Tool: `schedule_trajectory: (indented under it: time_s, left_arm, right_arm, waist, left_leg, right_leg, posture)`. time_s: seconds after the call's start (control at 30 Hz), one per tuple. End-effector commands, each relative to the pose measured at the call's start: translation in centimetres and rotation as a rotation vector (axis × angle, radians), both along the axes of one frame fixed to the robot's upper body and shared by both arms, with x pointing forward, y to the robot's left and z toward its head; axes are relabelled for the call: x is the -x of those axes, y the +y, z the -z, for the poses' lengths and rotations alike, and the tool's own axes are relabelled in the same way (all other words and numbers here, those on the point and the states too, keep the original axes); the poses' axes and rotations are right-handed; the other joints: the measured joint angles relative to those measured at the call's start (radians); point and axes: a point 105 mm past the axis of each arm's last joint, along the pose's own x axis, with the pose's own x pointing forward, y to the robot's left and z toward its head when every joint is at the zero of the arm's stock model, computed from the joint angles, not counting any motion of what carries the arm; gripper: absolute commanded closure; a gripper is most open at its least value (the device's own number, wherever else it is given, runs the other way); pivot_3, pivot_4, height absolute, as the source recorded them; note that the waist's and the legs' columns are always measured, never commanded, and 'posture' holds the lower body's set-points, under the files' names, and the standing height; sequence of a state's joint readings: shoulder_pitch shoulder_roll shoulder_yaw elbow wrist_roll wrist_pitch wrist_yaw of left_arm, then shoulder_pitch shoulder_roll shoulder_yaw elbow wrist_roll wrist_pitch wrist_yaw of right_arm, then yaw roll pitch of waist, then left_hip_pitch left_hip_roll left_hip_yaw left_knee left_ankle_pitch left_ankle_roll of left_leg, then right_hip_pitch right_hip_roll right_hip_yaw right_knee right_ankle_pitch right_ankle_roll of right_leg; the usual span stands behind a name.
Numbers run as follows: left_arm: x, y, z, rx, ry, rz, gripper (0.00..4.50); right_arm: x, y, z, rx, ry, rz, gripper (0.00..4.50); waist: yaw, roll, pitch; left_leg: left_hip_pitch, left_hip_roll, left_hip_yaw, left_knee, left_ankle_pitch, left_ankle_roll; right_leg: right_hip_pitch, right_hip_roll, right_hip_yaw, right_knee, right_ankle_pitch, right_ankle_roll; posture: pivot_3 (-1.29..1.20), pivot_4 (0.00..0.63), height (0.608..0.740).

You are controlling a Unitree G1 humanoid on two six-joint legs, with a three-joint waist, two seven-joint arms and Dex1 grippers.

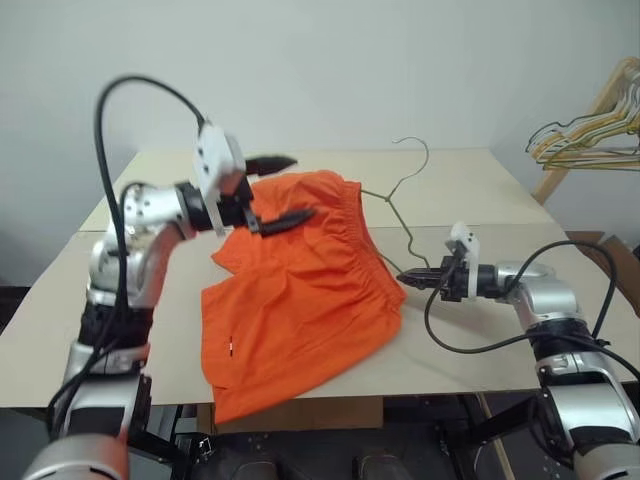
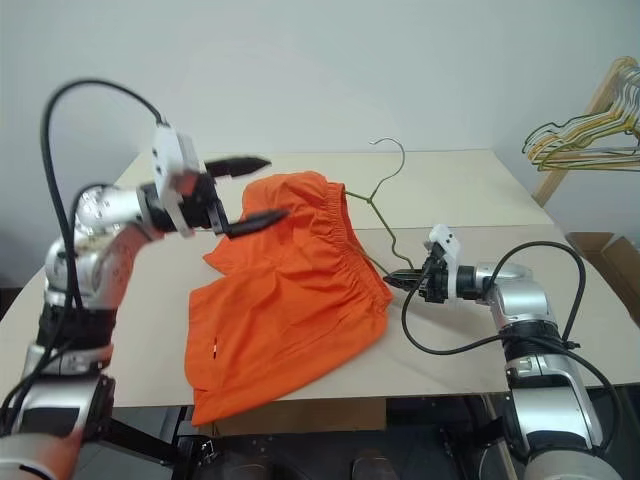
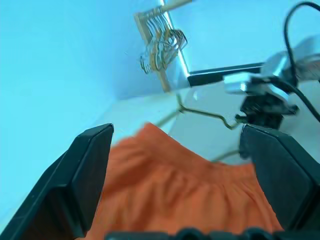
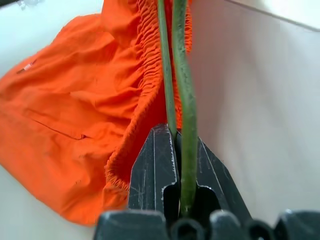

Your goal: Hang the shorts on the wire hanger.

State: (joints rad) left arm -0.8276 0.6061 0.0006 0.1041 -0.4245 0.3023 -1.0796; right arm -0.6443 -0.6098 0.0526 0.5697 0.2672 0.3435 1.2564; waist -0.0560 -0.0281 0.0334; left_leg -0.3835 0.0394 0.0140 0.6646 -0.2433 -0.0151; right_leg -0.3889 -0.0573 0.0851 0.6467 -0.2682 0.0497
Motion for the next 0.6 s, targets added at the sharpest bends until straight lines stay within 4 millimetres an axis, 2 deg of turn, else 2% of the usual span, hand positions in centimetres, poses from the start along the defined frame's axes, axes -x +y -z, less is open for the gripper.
schedule_trajectory:
  time_s: [0.03,0.2,0.33,0.53,0.6]
  left_arm:
    - [-1.4,0.8,-1.3,-0.115,-0.047,0.028,0.01]
    - [-3.1,0.7,-0.5,-0.259,0.005,0.102,0.01]
    - [-3.0,0.7,0.7,-0.403,0.088,0.22,0.01]
    - [-3.8,0.1,3.2,-0.6,0.122,0.239,0.01]
    - [-4.1,-0.2,3.7,-0.611,0.133,0.241,0.01]
  right_arm:
    - [-0.2,1.3,-2.3,0.042,-0.165,-0.052,4.5]
    - [0.0,2.3,-1.8,0.16,-0.252,-0.095,4.5]
    - [0.4,2.9,-1.4,0.254,-0.33,-0.139,4.5]
    - [0.3,4.0,-3.6,0.206,-0.363,-0.136,4.5]
    - [0.2,4.2,-4.2,0.198,-0.37,-0.132,4.5]
  waist:
    - [-0.008,0.0,0.0]
    - [-0.016,0.0,0.0]
    - [-0.017,0.0,0.0]
    - [-0.018,0.001,0.001]
    - [-0.018,0.001,0.001]
  left_leg:
    - [0.0,0.0,0.0,0.0,0.0,0.0]
    - [-0.001,-0.001,-0.001,0.0,0.0,0.0]
    - [-0.002,-0.001,-0.001,0.0,0.0,0.0]
    - [-0.005,-0.001,-0.001,0.0,0.0,0.0]
    - [-0.004,-0.001,-0.002,0.0,0.0,0.0]
  right_leg:
    - [0.0,0.0,0.0,0.0,0.0,0.0]
    - [0.0,0.0,-0.001,-0.001,0.0,0.001]
    - [-0.001,0.0,-0.001,-0.001,-0.001,0.001]
    - [-0.003,-0.001,-0.001,0.0,-0.001,0.001]
    - [-0.003,-0.001,-0.001,0.0,-0.001,0.001]
  posture:
    - [-0.03,0.0,0.74]
    - [-0.04,0.0,0.74]
    - [-0.05,0.0,0.74]
    - [-0.07,0.0,0.74]
    - [-0.07,0.0,0.74]
